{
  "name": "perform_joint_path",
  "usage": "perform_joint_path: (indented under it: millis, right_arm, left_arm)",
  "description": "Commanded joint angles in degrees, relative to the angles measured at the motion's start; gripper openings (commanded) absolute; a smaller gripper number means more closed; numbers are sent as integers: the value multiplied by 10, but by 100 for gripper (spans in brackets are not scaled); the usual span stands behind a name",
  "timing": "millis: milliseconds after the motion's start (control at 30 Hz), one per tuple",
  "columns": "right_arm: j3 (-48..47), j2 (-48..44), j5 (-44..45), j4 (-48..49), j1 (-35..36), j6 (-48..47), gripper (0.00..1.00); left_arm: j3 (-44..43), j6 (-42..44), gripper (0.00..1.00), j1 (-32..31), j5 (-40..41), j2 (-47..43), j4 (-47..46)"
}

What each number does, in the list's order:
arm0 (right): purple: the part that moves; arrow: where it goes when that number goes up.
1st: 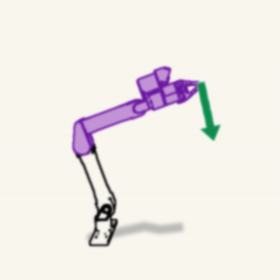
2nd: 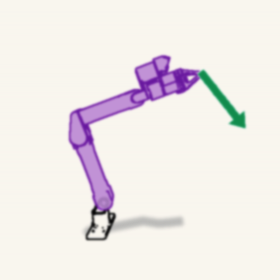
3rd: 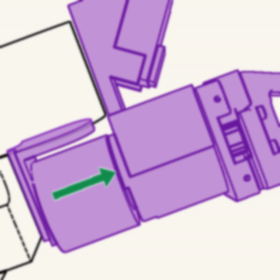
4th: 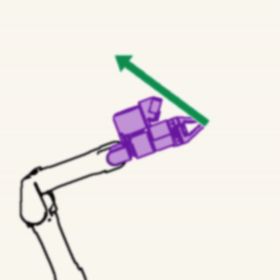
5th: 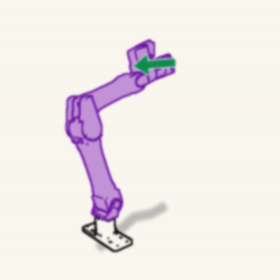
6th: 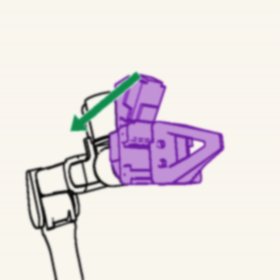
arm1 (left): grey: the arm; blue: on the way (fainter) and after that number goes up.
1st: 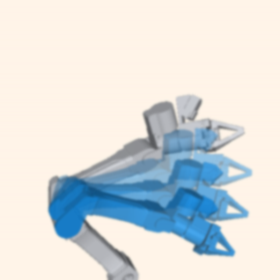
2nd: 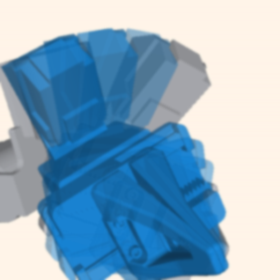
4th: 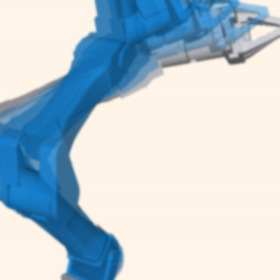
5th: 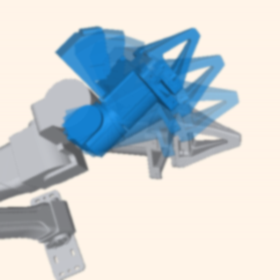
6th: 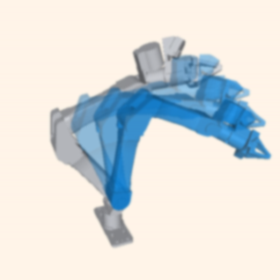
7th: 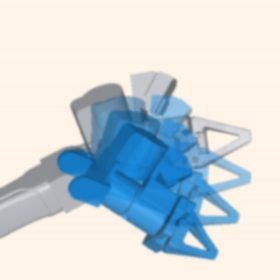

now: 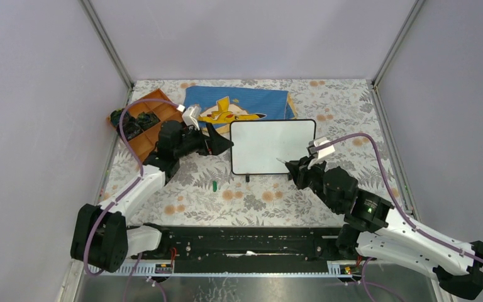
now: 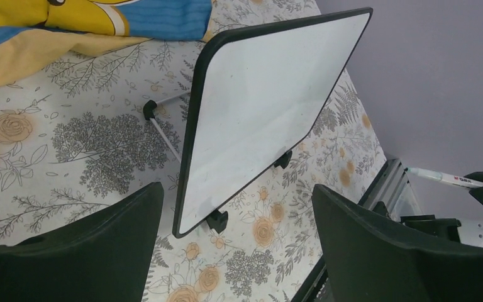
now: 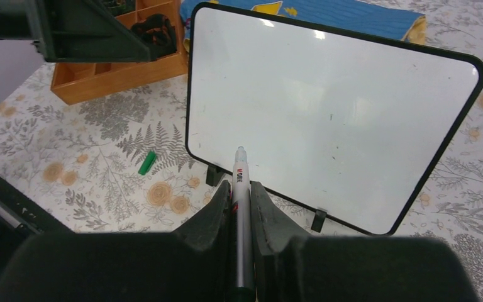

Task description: Write a sentence on the whiteboard

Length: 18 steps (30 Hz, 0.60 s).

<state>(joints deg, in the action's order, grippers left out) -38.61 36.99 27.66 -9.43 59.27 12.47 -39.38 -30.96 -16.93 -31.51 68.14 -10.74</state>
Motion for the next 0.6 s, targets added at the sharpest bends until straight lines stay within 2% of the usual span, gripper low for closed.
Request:
perform_joint_path:
  millis: [0,133,300,567]
  right_arm:
    - [-13,-15,-28,38,1,4,0]
    - [-20,-23,-35,34,1,7,0]
    - [-26,-33,-34,30,0,8,0]
    - [-25,-26,-54,49,1,21,0]
  left_arm:
    - [-11,-18,94,11,-46,12,-108]
    - [24,-22,96,35,-50,15,-186]
    - [41,-27,91,71,-174,81,-282]
    - [62,-51,83,72,-212,175,-428]
